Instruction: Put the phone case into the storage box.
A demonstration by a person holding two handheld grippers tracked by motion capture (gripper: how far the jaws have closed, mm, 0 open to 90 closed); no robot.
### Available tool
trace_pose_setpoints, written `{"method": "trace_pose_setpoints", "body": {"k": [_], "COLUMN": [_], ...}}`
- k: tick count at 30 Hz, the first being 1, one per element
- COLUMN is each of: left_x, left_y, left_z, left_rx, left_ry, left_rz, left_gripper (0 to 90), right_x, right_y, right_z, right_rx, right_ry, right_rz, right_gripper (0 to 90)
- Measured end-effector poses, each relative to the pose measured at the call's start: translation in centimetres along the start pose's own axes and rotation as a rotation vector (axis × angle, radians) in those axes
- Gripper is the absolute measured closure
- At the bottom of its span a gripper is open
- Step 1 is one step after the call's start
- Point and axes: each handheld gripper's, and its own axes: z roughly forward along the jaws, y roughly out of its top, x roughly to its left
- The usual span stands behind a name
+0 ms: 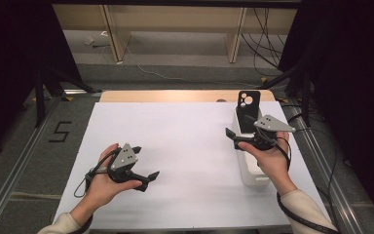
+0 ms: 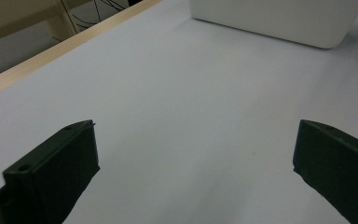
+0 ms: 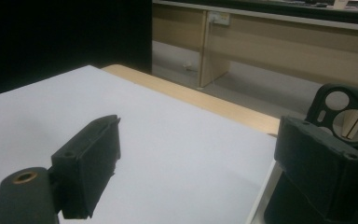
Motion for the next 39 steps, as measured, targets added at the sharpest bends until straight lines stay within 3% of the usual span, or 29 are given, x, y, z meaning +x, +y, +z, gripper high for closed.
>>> {"method": "trace_pose_setpoints", "body": {"k": [22, 27, 39], "left_x": [0.1, 0.1, 0.1], "left_y": [-0.1, 0.0, -0.1], "left_z": [-0.1, -0.2, -0.2], "left_rx": [-0.001, -0.002, -0.004], "left_ry": [0.003, 0.007, 0.006], "left_rz": [-0.004, -0.004, -0.005], "left_gripper": [0.0, 0.0, 0.0], "right_x": [2.3, 2.7, 3.3], "right_y": [-0.9, -0.6, -1.2], "right_z": [-1.7, -2.5, -3.0], "right_rx": [0.002, -0.039, -0.019], "right_ry": [0.088, 0.086, 0.125], "right_rz": [-0.032, -0.037, -0.022], "right_gripper": [15.7, 16.3, 15.7]}}
